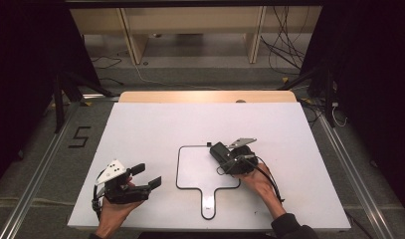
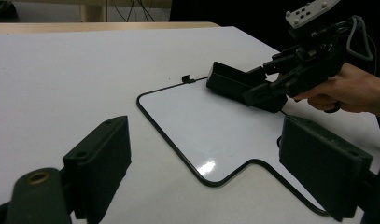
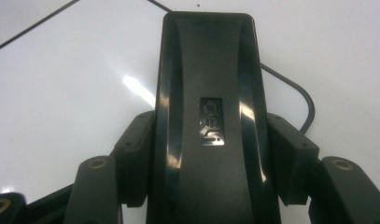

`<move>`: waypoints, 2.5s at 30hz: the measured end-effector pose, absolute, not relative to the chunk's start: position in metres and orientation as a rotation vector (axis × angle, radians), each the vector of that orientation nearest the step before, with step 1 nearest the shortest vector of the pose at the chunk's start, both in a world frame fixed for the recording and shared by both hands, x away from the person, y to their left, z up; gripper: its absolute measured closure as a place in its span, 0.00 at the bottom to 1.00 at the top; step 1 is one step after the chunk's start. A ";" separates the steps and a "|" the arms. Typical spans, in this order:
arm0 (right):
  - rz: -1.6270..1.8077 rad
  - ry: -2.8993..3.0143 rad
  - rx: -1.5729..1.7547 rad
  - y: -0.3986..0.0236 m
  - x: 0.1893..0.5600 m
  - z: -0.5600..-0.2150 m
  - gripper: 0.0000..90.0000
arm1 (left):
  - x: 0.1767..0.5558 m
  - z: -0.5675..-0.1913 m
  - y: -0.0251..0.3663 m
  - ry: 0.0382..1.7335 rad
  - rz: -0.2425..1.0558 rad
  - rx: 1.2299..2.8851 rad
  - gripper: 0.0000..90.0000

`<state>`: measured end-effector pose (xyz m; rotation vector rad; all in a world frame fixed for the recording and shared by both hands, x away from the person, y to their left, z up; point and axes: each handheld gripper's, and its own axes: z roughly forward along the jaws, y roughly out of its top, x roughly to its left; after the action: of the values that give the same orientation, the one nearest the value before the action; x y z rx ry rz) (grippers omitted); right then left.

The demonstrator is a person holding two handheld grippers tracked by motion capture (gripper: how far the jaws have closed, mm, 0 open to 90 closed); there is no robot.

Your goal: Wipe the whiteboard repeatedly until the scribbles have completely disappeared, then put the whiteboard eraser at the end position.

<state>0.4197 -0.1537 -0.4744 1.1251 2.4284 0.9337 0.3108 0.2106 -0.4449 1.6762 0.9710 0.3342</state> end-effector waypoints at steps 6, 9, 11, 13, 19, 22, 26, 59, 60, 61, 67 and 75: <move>0.974 2.413 1.136 -0.157 0.420 -0.469 0.46 | 0.311 -0.445 0.210 0.971 0.333 1.675 0.18; 0.988 2.397 1.141 -0.158 0.421 -0.466 0.46 | 0.311 -0.445 0.210 0.971 0.332 1.675 0.18; 1.000 2.388 1.142 -0.158 0.422 -0.462 0.46 | 0.312 -0.445 0.210 0.971 0.331 1.679 0.18; 1.003 2.386 1.133 -0.158 0.424 -0.459 0.46 | 0.311 -0.445 0.210 0.970 0.331 1.679 0.18; 1.016 2.368 1.157 -0.155 0.431 -0.452 0.46 | 0.312 -0.445 0.211 0.971 0.329 1.673 0.18; 1.021 2.360 1.160 -0.155 0.435 -0.449 0.46 | 0.312 -0.445 0.211 0.970 0.330 1.676 0.18; 1.023 2.350 1.158 -0.154 0.443 -0.445 0.46 | 0.312 -0.445 0.211 0.972 0.330 1.669 0.18; 1.037 2.293 1.232 -0.137 0.496 -0.429 0.46 | 0.312 -0.445 0.212 0.973 0.332 1.670 0.18; 1.034 2.292 1.238 -0.137 0.498 -0.428 0.46 | 0.312 -0.445 0.212 0.972 0.333 1.671 0.18; 1.032 2.291 1.238 -0.136 0.499 -0.428 0.46 | 0.312 -0.445 0.212 0.971 0.333 1.673 0.18; 1.024 2.277 1.256 -0.135 0.509 -0.426 0.46 | 0.310 -0.444 0.212 0.964 0.332 1.670 0.18; 1.018 2.284 1.253 -0.124 0.519 -0.427 0.46 | 0.311 -0.444 0.214 0.965 0.328 1.665 0.18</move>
<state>0.5192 -0.1239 -0.4268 1.2533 2.2841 1.0178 0.3105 0.2136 -0.4439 1.6651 0.9651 0.3277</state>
